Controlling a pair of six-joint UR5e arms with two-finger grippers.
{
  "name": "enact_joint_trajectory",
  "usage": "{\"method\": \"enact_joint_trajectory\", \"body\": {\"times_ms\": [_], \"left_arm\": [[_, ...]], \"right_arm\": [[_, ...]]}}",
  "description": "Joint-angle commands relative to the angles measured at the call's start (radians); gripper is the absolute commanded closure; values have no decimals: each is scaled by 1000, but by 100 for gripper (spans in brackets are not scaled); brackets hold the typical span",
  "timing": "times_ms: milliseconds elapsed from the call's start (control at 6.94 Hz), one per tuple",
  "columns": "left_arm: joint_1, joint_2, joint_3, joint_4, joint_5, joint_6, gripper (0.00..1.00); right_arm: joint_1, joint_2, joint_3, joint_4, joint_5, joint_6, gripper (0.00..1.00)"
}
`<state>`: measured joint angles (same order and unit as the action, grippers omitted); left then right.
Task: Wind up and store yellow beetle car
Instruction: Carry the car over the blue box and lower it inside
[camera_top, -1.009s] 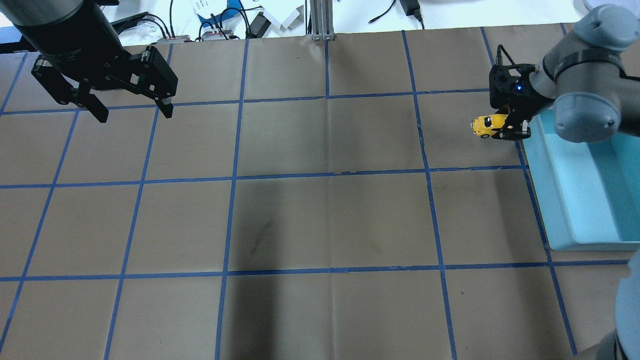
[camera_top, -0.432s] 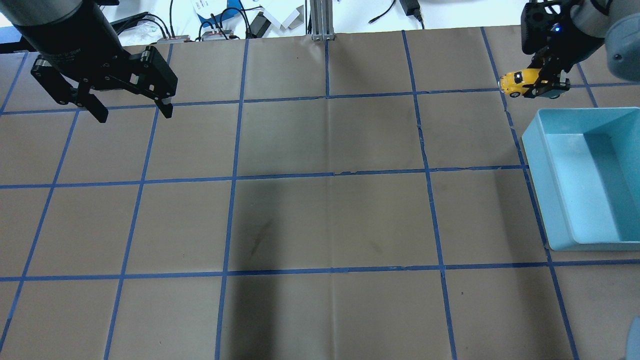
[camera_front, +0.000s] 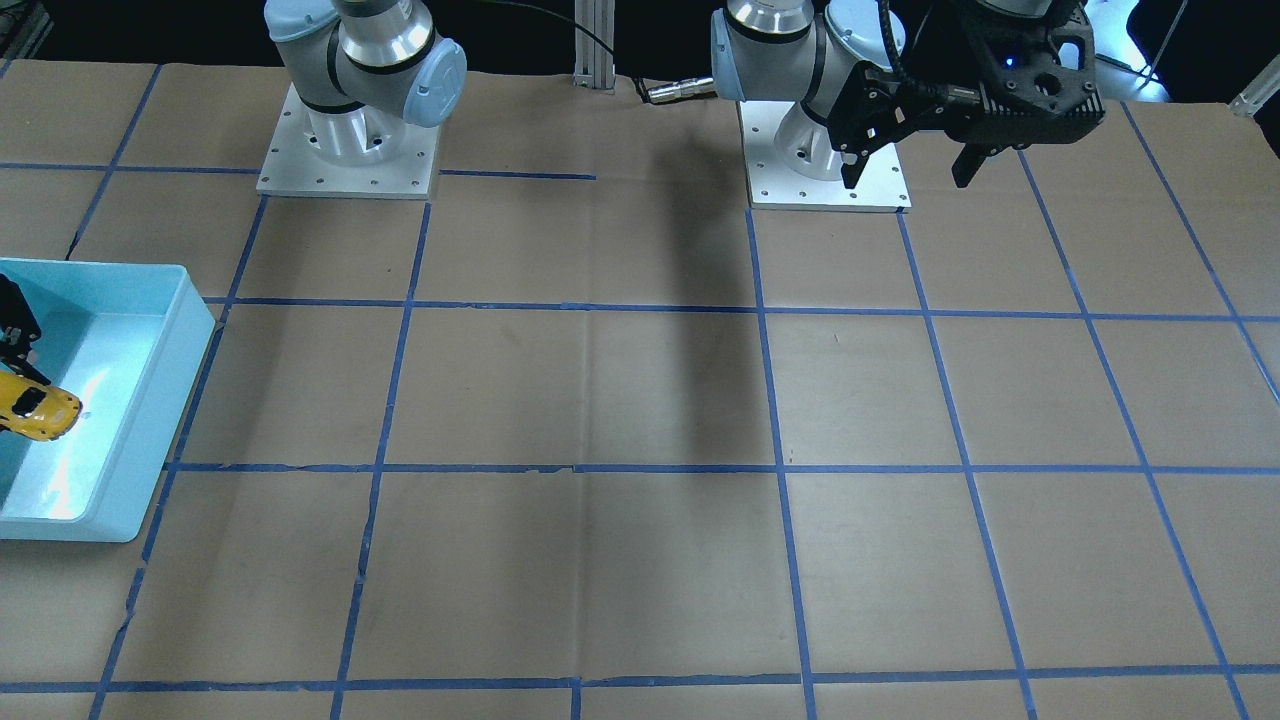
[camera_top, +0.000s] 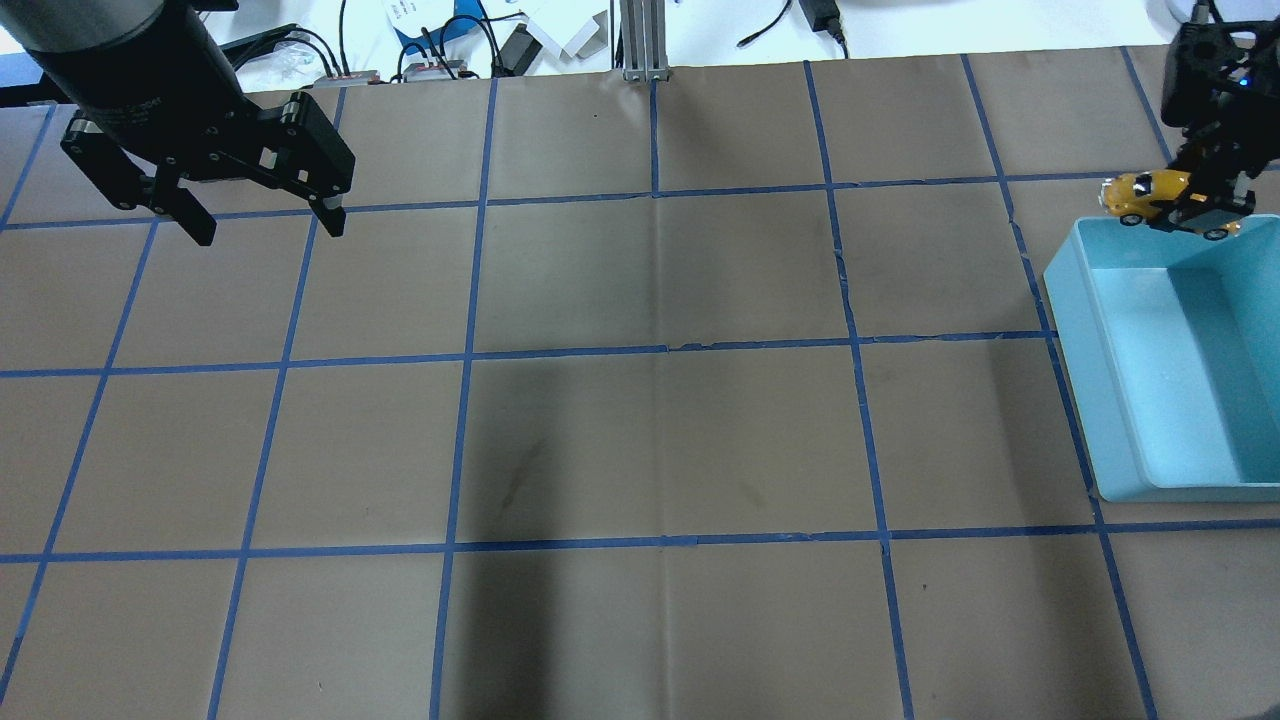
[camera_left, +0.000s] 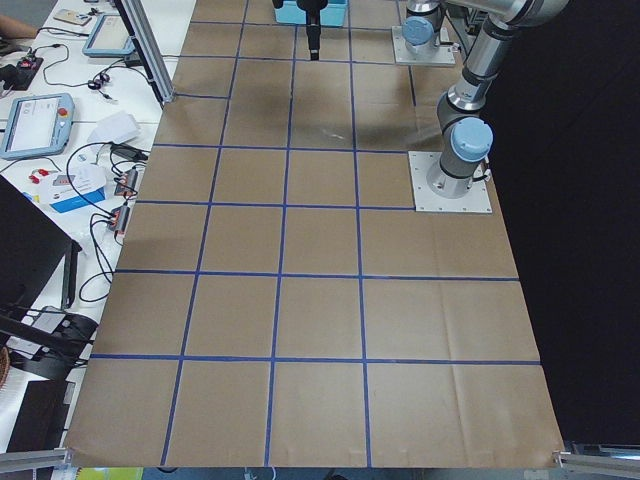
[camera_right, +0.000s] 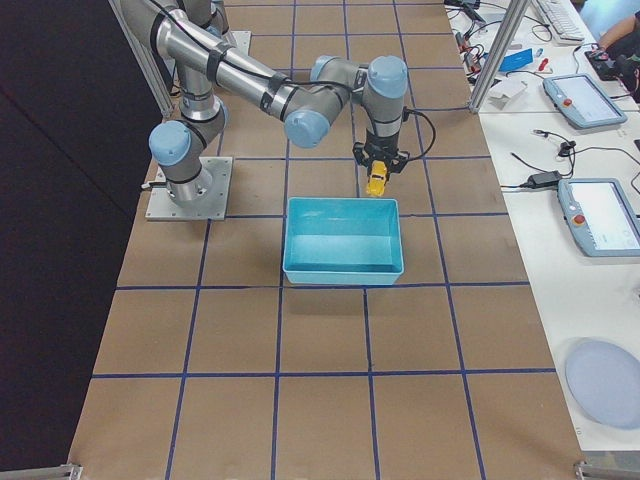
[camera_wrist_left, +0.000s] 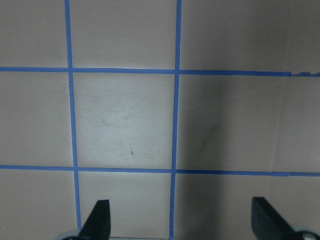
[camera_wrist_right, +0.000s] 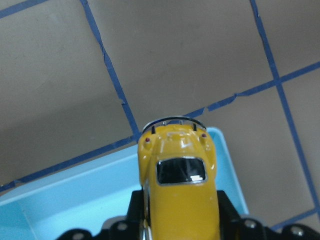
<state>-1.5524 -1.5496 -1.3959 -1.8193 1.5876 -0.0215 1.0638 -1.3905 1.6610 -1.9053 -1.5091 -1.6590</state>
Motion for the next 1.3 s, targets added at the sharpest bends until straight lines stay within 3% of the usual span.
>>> {"method": "enact_joint_trajectory", "body": {"times_ms": [0,288,577,865,1153], "left_arm": [[0,0,0,0,0,0,0],[0,0,0,0,0,0,0],[0,0,0,0,0,0,0],[0,0,0,0,0,0,0],[0,0,0,0,0,0,0]], "right_arm": [[-106,-1,92,-64,0,299,100],[-165,7,149,-138,0,541,100],[-182,39,270,-315,-11,910,100],[-231,77,299,-333,-13,1049,100],[-231,97,351,-403,-20,1075,96]]}}
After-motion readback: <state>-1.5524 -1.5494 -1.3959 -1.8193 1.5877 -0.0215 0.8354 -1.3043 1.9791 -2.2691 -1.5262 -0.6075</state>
